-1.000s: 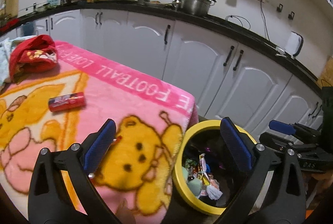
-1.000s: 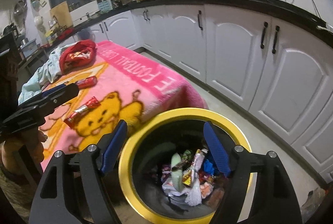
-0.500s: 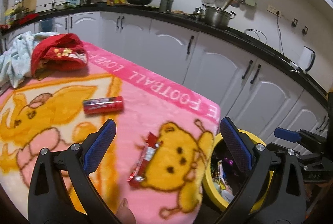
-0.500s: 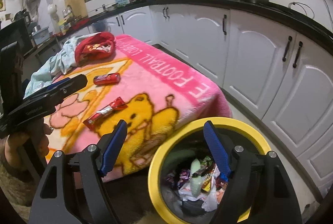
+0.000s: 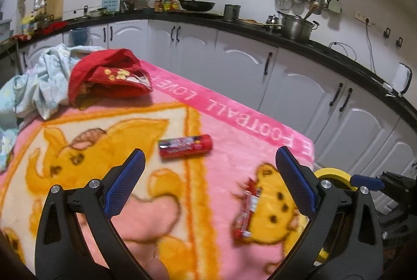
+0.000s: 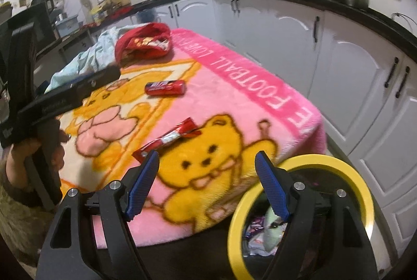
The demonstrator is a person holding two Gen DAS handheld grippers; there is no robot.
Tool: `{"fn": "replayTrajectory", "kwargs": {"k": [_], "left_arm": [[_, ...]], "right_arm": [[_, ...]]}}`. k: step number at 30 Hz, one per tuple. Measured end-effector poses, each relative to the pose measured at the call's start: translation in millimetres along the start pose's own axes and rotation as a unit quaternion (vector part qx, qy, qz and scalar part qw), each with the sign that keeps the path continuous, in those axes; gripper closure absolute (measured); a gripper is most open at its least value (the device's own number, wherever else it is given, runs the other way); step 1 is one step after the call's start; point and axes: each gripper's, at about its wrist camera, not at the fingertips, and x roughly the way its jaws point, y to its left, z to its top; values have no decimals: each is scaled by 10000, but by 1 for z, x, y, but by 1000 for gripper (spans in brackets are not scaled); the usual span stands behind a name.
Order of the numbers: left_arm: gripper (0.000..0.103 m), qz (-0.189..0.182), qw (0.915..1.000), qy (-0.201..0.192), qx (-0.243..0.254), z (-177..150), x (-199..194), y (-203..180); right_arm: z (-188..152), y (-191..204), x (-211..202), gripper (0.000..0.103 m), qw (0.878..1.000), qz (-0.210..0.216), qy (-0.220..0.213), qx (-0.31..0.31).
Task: Collect trash
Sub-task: 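Move both tools back over the red candy tube and red snack packet, then grasp the red candy tube with the left tool while the right tool grasps the red snack packet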
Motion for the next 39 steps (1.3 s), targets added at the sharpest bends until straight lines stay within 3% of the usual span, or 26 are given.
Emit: {"fn": "replayTrajectory", "kwargs": {"k": [12,19,27,33,37,39], "left_arm": [[11,104,9952,600,763,11,62,26],[11,-106,9838,1134,1387,13,110,29],[21,-450,9720,1566,1690,13,152,35],[32,-655,9624,1793,1934,5,167,29],[35,-690,9548,1971,2114,-3,172,23],[43,-715,9520,2029,2179,-8,173,20]], "right_arm": [[2,36,73,30,9974,172,693,52],[11,36,101,30,9944,314,892,470],[16,37,129,30,9889,409,1168,826],[15,38,132,47,9913,244,1127,640],[13,34,128,68,9925,206,1095,512],[11,32,125,76,9928,189,1098,435]]}}
